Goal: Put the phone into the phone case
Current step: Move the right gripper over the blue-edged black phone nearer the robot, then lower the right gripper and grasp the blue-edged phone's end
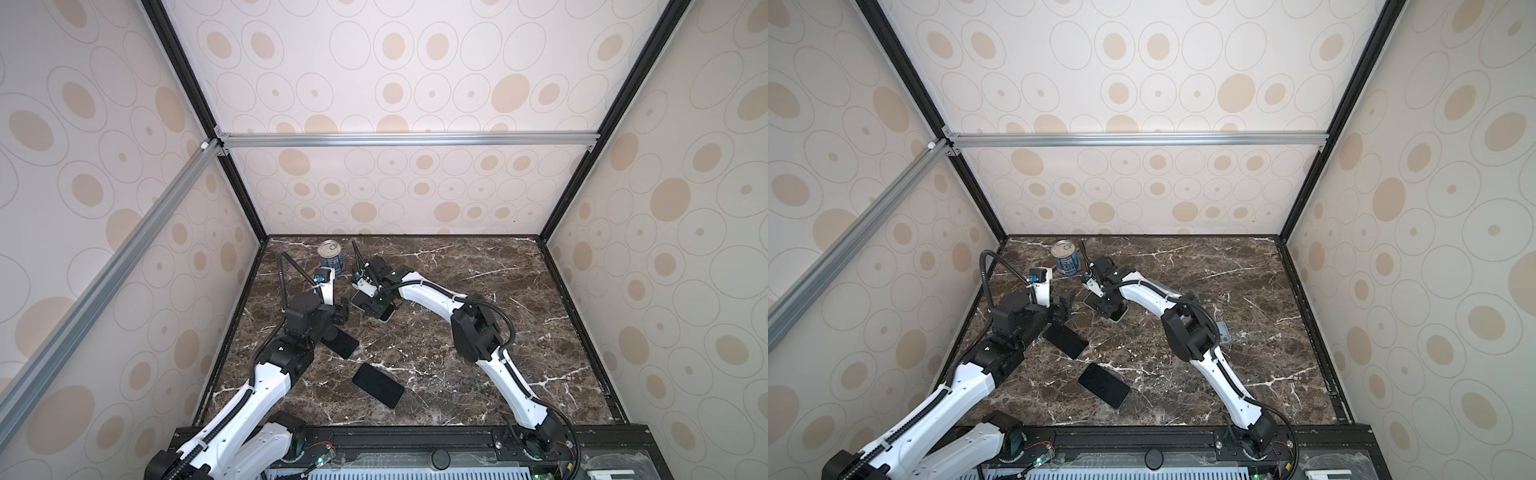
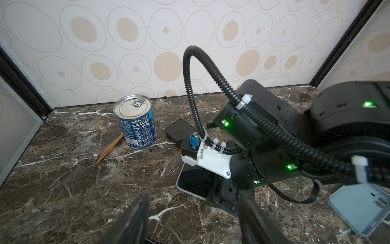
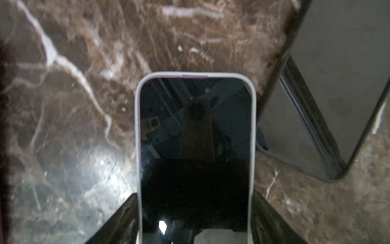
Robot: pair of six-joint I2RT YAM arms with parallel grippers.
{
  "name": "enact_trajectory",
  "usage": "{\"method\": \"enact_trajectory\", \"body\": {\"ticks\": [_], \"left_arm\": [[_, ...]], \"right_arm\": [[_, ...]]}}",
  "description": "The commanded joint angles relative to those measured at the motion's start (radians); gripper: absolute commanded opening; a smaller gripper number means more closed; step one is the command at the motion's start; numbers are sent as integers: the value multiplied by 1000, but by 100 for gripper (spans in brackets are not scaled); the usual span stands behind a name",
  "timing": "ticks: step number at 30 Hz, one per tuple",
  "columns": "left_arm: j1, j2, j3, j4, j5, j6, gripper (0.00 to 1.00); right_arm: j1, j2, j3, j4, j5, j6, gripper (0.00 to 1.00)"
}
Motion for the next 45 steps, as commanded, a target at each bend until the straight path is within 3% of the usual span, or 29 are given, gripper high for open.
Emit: {"method": "enact_trajectory", "body": {"ticks": [1, 6, 10, 13, 19, 22, 28, 34, 45], "left_arm": [[13, -14, 37, -3, 13, -14, 67], [25, -8, 37, -1, 25, -30, 66], [30, -10, 39, 0, 31, -37, 66], [32, -15, 40, -1, 38, -26, 67], [32, -30, 49, -12, 56, -9, 66], [31, -46, 42, -3, 68, -2, 66], [26, -51, 55, -35, 100, -7, 66], [25, -44, 93, -244, 135, -83, 66], [25, -113, -62, -290, 47, -112, 66]], "right_arm": [[2, 51, 85, -19, 36, 78, 83], [3, 5, 158, -48, -34, 92, 99], [11, -147, 73, -54, -85, 77, 99], [26, -317, -113, -10, -99, 88, 99], [87, -722, -645, 184, -45, 164, 99], [158, -909, -898, 247, 35, 193, 99], [331, -1122, -1193, 283, 152, 279, 99], [450, -1096, -1288, 284, 189, 357, 99], [480, -779, -1108, 262, 170, 383, 99]]}}
